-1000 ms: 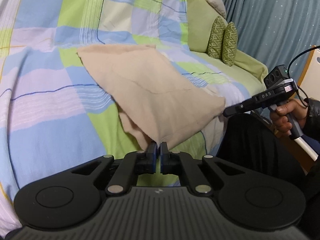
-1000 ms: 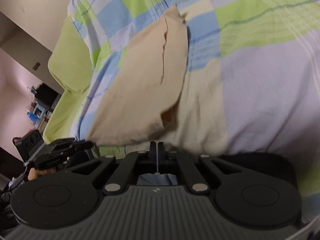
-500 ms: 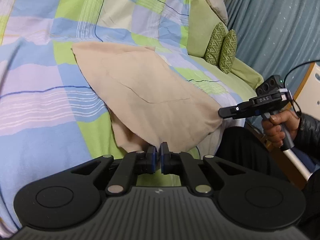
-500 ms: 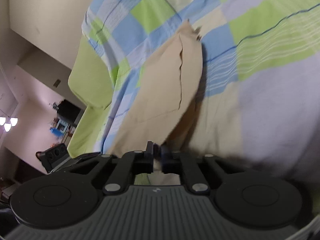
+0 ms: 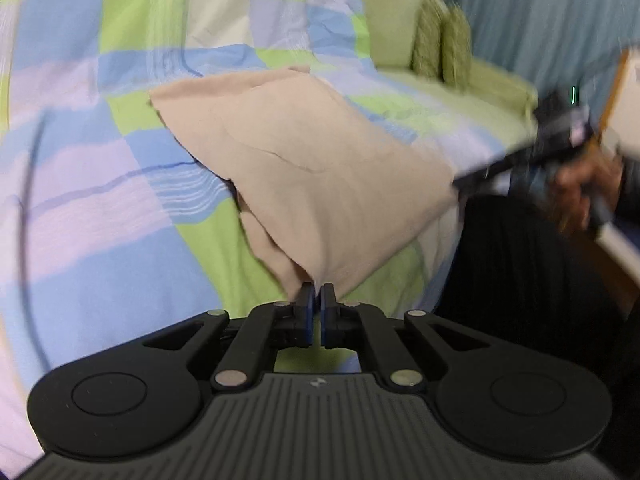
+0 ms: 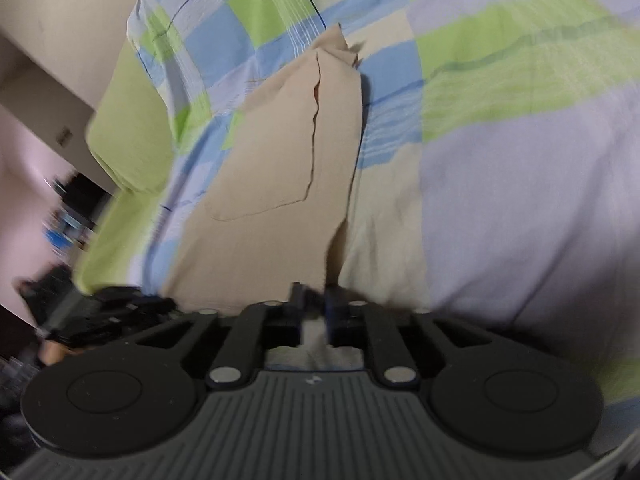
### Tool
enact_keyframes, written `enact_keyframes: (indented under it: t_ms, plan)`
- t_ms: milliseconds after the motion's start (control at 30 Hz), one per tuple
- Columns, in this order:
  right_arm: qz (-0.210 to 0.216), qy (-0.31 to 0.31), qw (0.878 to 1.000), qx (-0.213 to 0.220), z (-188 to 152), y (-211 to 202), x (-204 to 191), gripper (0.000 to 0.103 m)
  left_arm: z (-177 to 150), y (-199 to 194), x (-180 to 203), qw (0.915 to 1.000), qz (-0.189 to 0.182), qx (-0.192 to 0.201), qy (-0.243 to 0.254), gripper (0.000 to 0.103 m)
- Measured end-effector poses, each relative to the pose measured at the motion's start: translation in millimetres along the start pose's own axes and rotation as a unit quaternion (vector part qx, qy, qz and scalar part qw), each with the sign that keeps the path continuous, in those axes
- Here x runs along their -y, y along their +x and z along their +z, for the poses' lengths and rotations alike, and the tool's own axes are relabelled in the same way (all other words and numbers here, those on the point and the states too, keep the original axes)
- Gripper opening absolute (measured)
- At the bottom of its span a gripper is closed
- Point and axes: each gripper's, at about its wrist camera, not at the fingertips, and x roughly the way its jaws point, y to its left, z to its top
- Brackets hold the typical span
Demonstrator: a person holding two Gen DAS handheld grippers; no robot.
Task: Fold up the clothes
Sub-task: 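Grasp the folded cloth edge with the left gripper while the right gripper grasps beside it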
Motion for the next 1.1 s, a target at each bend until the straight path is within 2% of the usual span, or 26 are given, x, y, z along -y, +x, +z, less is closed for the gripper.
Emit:
enact_keyframes:
  t_ms: [67,100,133,200,233,267,367,400,433,500,533,600,667,700,767,800,833,967,1000,1067,1100]
  plan:
    - [-0.028,-0.060,0.998,0.005,-3,-7,-18,0.021,3,-7,19,0.9951,0.039,-0.004,0.090,0.015]
    - [-0.032,-0.071,0.997,0.005,-4,-9,-20,0.021,4,-7,29,0.9891,0.054,-0.001,0.137,0.030]
    - [-0.046,-0.105,0.993,0.007,-6,-10,-31,0.023,3,-5,39,0.9804,0.068,0.003,0.185,0.036]
    - [-0.056,-0.133,0.989,0.010,-10,-10,-40,0.025,3,0,59,0.9561,0.093,0.010,0.278,0.038]
    - [-0.058,-0.148,0.987,0.010,-11,-9,-46,0.027,3,4,62,0.9496,0.096,0.006,0.299,0.038]
    - [-0.060,-0.162,0.985,0.010,-12,-9,-51,0.028,1,14,69,0.9364,0.100,-0.004,0.336,0.038]
    - [-0.068,-0.187,0.980,0.008,-15,-7,-61,0.035,-6,37,78,0.9065,0.117,-0.040,0.404,0.037]
    - [-0.079,-0.206,0.975,0.004,-18,-6,-65,0.037,-8,41,79,0.9016,0.118,-0.049,0.413,0.032]
    - [-0.095,-0.230,0.969,0.001,-20,-6,-70,0.037,-9,44,81,0.8967,0.118,-0.057,0.423,0.020]
    - [-0.130,-0.290,0.948,-0.003,-27,-6,-80,0.038,-12,44,84,0.8945,0.113,-0.062,0.428,0.007]
    - [-0.147,-0.322,0.935,-0.006,-31,-5,-86,0.038,-13,43,85,0.8937,0.113,-0.062,0.430,0.006]
    - [-0.165,-0.390,0.906,-0.016,-40,-1,-100,0.038,-14,40,84,0.8981,0.107,-0.063,0.422,0.005]
    - [-0.180,-0.463,0.867,-0.029,-51,10,-113,0.038,-14,38,81,0.9024,0.103,-0.063,0.414,0.003]
    - [-0.185,-0.485,0.854,-0.034,-54,15,-117,0.038,-13,36,81,0.9035,0.102,-0.061,0.412,0.003]
    - [-0.199,-0.550,0.809,-0.054,-65,30,-124,0.038,-13,31,79,0.9052,0.100,-0.063,0.408,0.002]
    - [-0.201,-0.561,0.801,-0.056,-67,34,-126,0.038,-13,30,77,0.9061,0.101,-0.065,0.406,0.002]
    - [-0.204,-0.581,0.785,-0.062,-71,39,-128,0.037,-13,29,76,0.9071,0.102,-0.066,0.403,0.002]
    - [-0.206,-0.616,0.757,-0.069,-76,50,-130,0.036,-8,34,69,0.9169,0.101,-0.068,0.380,0.003]
    - [-0.206,-0.624,0.750,-0.072,-77,53,-130,0.034,-7,35,70,0.9153,0.104,-0.065,0.384,0.004]
    - [-0.208,-0.640,0.736,-0.075,-80,56,-131,0.024,-8,34,74,0.9091,0.121,-0.059,0.394,0.015]
    - [-0.212,-0.644,0.732,-0.072,-81,56,-132,0.013,-10,33,75,0.9061,0.125,-0.055,0.400,0.019]
